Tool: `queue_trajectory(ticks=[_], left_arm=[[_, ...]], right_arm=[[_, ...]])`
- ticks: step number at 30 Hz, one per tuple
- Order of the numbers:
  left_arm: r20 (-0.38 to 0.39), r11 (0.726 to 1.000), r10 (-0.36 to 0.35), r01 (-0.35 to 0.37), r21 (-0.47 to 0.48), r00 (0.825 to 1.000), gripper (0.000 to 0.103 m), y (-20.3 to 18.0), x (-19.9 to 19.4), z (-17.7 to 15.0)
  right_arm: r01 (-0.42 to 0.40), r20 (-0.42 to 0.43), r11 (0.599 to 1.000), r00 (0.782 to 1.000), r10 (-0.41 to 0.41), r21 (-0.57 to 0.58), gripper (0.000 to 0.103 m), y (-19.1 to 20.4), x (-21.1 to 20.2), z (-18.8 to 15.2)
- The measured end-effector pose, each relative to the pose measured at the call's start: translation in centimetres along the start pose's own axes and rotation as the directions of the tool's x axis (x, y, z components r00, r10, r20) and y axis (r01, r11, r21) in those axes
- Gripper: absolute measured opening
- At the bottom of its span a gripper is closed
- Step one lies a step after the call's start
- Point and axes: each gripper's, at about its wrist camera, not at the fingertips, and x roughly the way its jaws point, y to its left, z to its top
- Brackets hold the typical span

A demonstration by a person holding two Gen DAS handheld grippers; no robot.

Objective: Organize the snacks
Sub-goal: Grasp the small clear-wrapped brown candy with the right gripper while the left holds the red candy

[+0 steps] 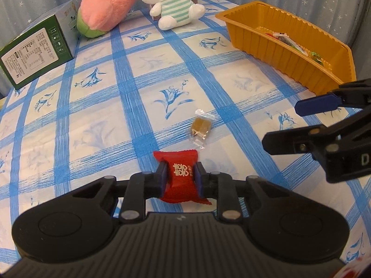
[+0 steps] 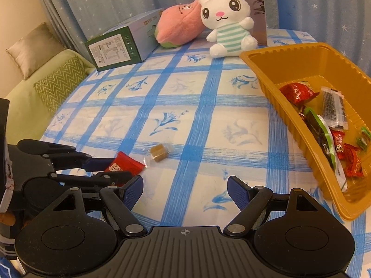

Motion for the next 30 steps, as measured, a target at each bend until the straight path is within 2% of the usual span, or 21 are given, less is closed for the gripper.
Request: queue_trajectory(ticks=[4,7,13,18,25,30], left_arm=[[0.005,0.999,0.011,-0.011,-0.038,1.000,0.022,1.1,-0.4,-0.6],[0.010,0.997,0.024,-0.023,-0.072,1.000,0.022,2.2,-0.9,-1.1],[0.023,0.988,0.062,-0.058,-0.145,0.998,0.021,4.5,-1.9,-1.4],[0.034,0.975,0.098,-0.089,-0.202,0.995,0.021,6.5,-2.7,-1.5],[0.034,0.960,0.129,-0.116,-0.253,0.991,0.021,8.4,-3.3,-1.9],[0.031,0.955,0.135,-0.121,-0.270,0.990,0.021,9.1,-3.4,-2.2]], right_arm=[[-0.005,-0.008,1.000,1.000,0.005,-0.010,0.078,0.4,0.8,0.3],[-0.024,-0.018,1.000,1.000,0.024,-0.004,0.066,0.7,1.8,0.6],[-0.061,-0.047,0.998,0.997,0.061,0.002,0.052,1.6,4.1,1.5],[-0.077,-0.063,0.997,0.995,0.077,-0.009,0.049,2.7,5.9,2.3],[-0.060,-0.065,0.998,0.996,0.058,-0.027,0.048,3.7,7.8,3.5],[-0.025,-0.060,0.994,0.998,0.019,-0.107,0.040,4.8,8.8,3.6]])
